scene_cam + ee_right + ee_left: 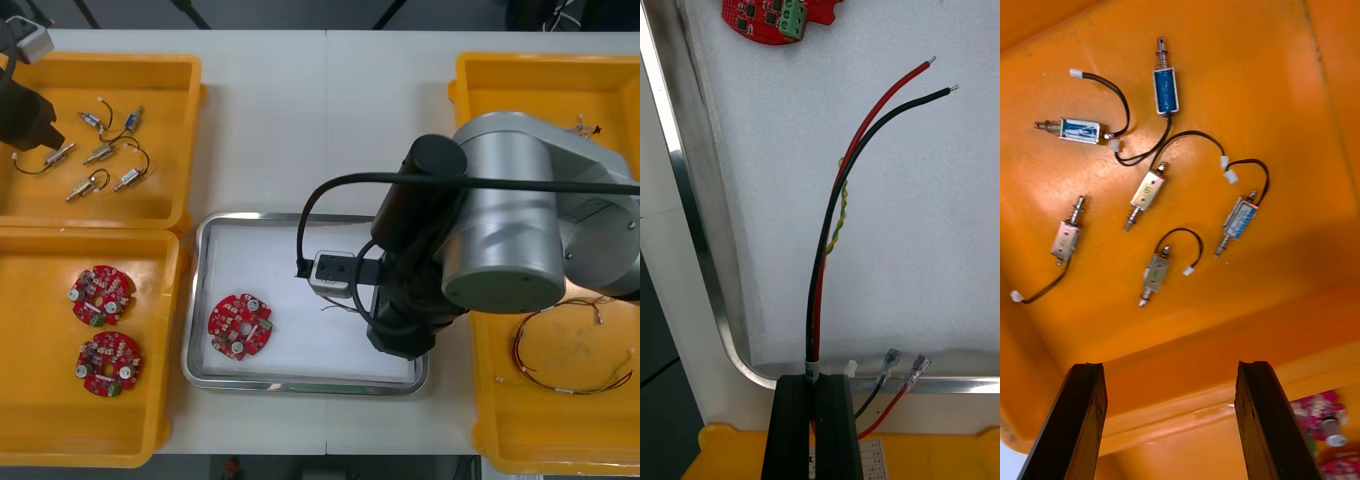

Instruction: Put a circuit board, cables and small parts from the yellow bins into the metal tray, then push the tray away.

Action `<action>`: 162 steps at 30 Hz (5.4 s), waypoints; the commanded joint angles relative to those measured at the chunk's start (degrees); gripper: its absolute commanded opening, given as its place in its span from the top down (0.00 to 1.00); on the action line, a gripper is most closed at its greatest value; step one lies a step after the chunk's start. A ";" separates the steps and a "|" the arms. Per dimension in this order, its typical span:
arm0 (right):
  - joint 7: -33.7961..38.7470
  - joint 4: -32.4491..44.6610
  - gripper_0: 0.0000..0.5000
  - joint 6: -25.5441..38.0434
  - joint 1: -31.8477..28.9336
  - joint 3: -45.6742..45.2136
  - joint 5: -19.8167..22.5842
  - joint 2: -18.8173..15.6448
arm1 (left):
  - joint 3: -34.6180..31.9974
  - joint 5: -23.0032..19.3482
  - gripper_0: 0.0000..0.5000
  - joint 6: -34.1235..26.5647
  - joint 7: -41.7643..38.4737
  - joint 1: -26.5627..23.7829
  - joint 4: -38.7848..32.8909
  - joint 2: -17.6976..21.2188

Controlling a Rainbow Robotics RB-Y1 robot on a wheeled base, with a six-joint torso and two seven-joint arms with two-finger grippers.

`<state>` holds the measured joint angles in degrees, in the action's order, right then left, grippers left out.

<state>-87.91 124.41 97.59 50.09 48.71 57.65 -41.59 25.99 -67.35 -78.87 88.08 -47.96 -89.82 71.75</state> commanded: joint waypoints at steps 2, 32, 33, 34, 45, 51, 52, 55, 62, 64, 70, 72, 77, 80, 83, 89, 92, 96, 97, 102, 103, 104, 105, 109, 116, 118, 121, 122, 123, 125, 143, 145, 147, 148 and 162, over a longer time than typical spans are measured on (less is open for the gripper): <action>-1.56 -1.80 1.00 -3.55 1.86 6.66 -4.22 2.13 | -1.73 3.01 0.00 3.11 14.40 -2.40 4.13 0.58; 5.82 -5.05 1.00 -12.16 -5.53 18.61 -23.81 6.35 | 16.90 7.93 0.00 24.03 31.89 -9.87 25.75 -8.64; 5.82 -5.05 1.00 -12.16 -5.70 18.61 -24.08 6.35 | 17.52 7.76 0.00 24.65 32.41 -9.96 26.10 -8.64; 5.99 -5.14 0.99 -12.25 -6.05 18.61 -24.61 6.35 | 18.48 7.49 0.00 25.96 33.12 -10.05 26.72 -8.91; 6.08 -5.05 0.00 -13.13 -6.49 18.70 -27.59 6.97 | 22.88 6.44 0.00 29.92 39.45 -11.63 32.52 -11.37; 7.40 -3.65 0.00 -12.78 -6.40 18.09 -28.74 6.97 | 23.93 6.26 0.00 30.01 40.32 -12.42 35.51 -11.98; 7.66 -3.21 0.00 -12.43 -6.40 17.56 -28.74 6.88 | 23.93 6.26 0.00 30.01 40.68 -12.42 36.04 -11.98; 8.54 -1.54 0.00 -10.23 -6.14 15.80 -28.56 6.61 | 23.93 6.09 0.00 30.27 41.38 -12.42 36.91 -12.07; 16.28 1.63 0.00 -4.61 -5.00 10.62 -26.98 6.35 | 23.93 5.74 0.00 32.20 42.17 -12.51 39.73 -14.27; 17.60 1.63 0.00 -3.55 -5.00 8.33 -24.96 6.17 | 23.93 5.47 0.00 32.73 42.17 -12.59 40.69 -14.88; 18.39 1.63 0.00 1.90 -4.91 -1.86 -17.40 4.77 | 23.93 4.94 0.00 33.35 42.35 -13.12 43.68 -16.99; 18.12 1.63 0.00 4.45 -5.00 -5.91 -14.67 3.45 | 24.99 4.59 0.00 33.96 42.52 -13.30 44.56 -17.17; 18.56 1.63 0.00 8.75 -5.00 -13.38 -9.84 0.46 | 29.29 0.55 0.00 34.75 42.43 -14.79 46.23 -17.17; 18.47 1.63 0.00 11.83 -5.09 -18.74 -7.03 -1.47 | 32.28 -2.18 0.00 34.93 42.52 -15.93 47.46 -17.17; 18.47 1.63 0.00 12.41 -5.53 -23.84 -4.92 -3.14 | 34.92 -4.37 0.24 36.07 42.79 -16.46 48.08 -17.08; 18.21 -0.39 0.00 12.41 -7.02 -32.36 -1.84 -6.31 | 37.99 -7.45 0.52 37.83 43.75 -16.46 49.57 -17.08; 18.39 -2.59 0.00 12.41 -7.20 -35.35 -1.14 -7.45 | 38.08 -7.80 0.91 37.92 44.19 -16.37 50.01 -17.08; 18.12 -7.16 0.00 12.41 -7.20 -39.04 -1.67 -7.89 | 38.08 -8.59 1.00 37.92 44.98 -16.46 50.63 -17.08; 17.95 -8.48 0.00 12.41 -7.11 -39.75 -2.11 -7.98 | 38.08 -8.85 1.00 37.92 45.07 -16.46 50.80 -17.08; 17.95 -12.61 0.00 12.41 -6.93 -41.24 -5.71 -7.98 | 38.08 -12.19 1.00 37.74 45.60 -16.64 51.50 -16.99; 18.12 -13.40 0.00 12.41 -6.84 -41.33 -6.85 -7.98 | 38.08 -12.81 1.00 37.13 45.77 -17.08 51.50 -16.73; 18.21 -14.37 0.00 12.41 -6.76 -41.33 -7.91 -7.98 | 38.08 -12.99 1.00 36.07 45.86 -17.87 51.50 -16.55; 18.21 -14.72 0.00 12.41 -6.67 -41.33 -8.43 -7.98 | 38.08 -13.07 1.00 35.37 45.95 -18.40 51.42 -16.55; 18.30 -19.47 0.00 12.41 -5.53 -41.33 -10.81 -8.15 | 34.83 -13.95 1.00 29.92 45.95 -20.42 51.33 -15.68; 17.86 -31.24 0.00 11.83 -0.43 -41.24 -12.21 -8.06 | 25.69 -14.66 1.00 24.56 45.33 -20.59 47.81 -12.69; 17.86 -34.32 0.00 11.04 0.89 -41.33 -12.13 -8.06 | 24.11 -14.74 1.00 23.59 44.89 -20.59 46.23 -11.81; 17.86 -38.19 0.00 9.46 2.74 -41.33 -12.13 -8.06 | 21.47 -15.09 1.00 21.22 41.64 -20.50 43.86 -10.93; 17.77 -39.51 0.00 8.75 3.18 -41.33 -12.21 -8.06 | 20.68 -14.92 1.00 19.99 38.48 -20.50 42.54 -10.49; 17.77 -40.12 0.00 8.31 3.44 -41.33 -12.21 -8.06 | 20.33 -14.83 1.00 19.46 36.90 -20.50 41.66 -10.23; 17.68 -42.32 0.00 6.47 4.14 -41.33 -12.48 -8.06 | 19.98 -13.43 1.00 17.79 31.45 -20.50 37.97 -9.08; 16.89 -62.36 0.00 -10.49 9.15 -41.15 -18.54 -6.04 | 16.55 -1.12 1.00 -1.99 -16.80 -20.33 11.95 -6.89; 17.24 -64.82 0.00 -11.72 9.86 -41.24 -19.42 -5.60 | 15.85 -1.12 1.00 -3.57 -19.35 -20.07 10.11 -6.89; 17.60 -68.25 0.00 -13.04 10.91 -41.24 -20.12 -4.90 | 14.53 -1.12 1.00 -5.59 -23.04 -19.27 7.47 -6.89; 17.86 -70.27 0.00 -13.92 11.52 -41.15 -20.48 -4.72 | 13.47 -1.12 1.00 -6.82 -25.51 -18.57 5.89 -6.89; 19.62 -83.45 0.00 -25.00 13.55 -41.24 -22.23 -0.68 | 11.54 3.98 1.00 -13.50 -50.91 -12.24 -15.03 -7.33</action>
<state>-69.46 42.28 74.42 60.60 8.92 36.34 -43.40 39.12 -65.29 -91.48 39.04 -62.21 -100.63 62.26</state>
